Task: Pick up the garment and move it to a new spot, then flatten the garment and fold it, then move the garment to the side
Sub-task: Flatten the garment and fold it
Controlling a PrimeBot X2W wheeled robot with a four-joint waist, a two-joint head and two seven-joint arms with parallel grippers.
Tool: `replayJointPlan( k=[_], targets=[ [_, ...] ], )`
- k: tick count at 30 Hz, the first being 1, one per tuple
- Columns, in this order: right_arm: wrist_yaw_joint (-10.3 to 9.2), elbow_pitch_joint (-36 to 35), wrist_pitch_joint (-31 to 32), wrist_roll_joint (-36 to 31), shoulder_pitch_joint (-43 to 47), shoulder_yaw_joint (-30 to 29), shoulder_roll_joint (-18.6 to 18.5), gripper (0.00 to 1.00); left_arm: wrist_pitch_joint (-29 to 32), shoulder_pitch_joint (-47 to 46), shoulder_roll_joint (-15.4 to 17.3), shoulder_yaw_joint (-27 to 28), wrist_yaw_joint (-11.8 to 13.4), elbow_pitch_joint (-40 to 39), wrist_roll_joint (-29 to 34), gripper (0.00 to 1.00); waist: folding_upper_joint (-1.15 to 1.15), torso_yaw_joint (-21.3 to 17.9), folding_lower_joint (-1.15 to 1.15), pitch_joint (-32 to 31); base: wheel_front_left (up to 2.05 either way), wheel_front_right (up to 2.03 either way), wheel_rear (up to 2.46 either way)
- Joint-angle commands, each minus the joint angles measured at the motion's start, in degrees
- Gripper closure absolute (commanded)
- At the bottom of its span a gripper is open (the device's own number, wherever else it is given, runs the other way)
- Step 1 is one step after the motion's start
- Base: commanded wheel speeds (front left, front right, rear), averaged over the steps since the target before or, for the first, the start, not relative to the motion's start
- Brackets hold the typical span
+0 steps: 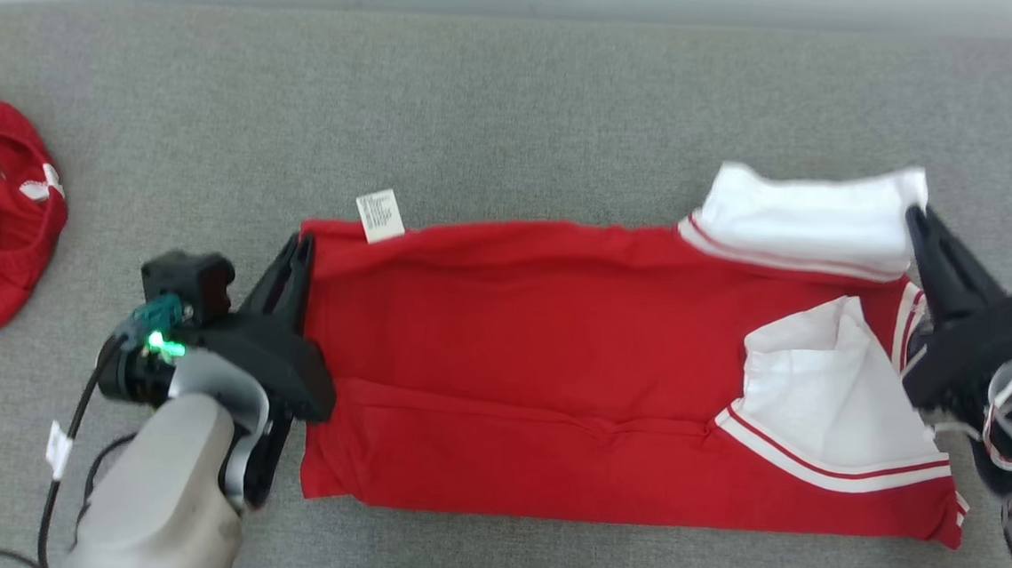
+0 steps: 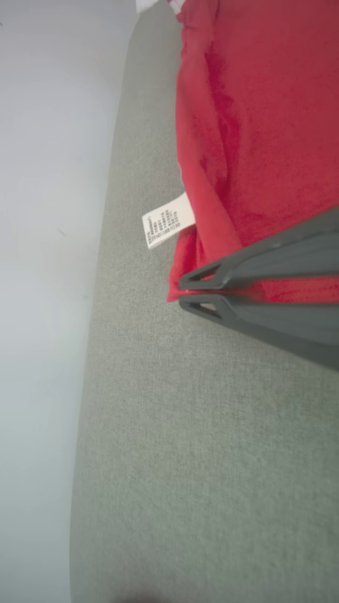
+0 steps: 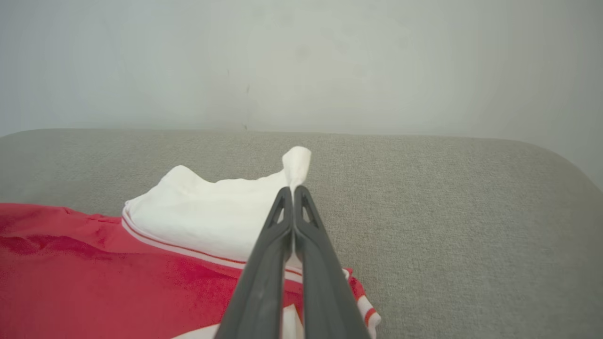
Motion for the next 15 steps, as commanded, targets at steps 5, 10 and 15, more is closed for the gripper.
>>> replayJointPlan(
  k=[5, 10, 15],
  targets=[
    [0.0, -5.4, 2.4, -2.8, 7.2, -3.2, 0.8, 1.0, -0.3, 4.7, 0.2, 1.2, 1.1, -1.7, -1.9, 1.0, 0.0, -0.9, 0.01, -2.0, 0.0, 0.0, 0.0],
    [0.0, -10.2, 5.5, -7.4, 13.1, -7.6, 3.0, 1.0, -0.2, 7.8, 0.4, 1.9, 2.0, -2.5, -3.1, 1.0, 0.0, -1.3, 0.01, -2.4, 0.0, 0.0, 0.0],
    [0.0, -14.3, 8.4, -10.9, 17.7, -11.5, 5.0, 1.0, -0.1, 10.5, -0.6, 2.4, 3.1, -3.8, -4.6, 1.0, 0.0, -1.4, 0.01, -3.2, 0.0, 0.0, 0.0]
  ],
)
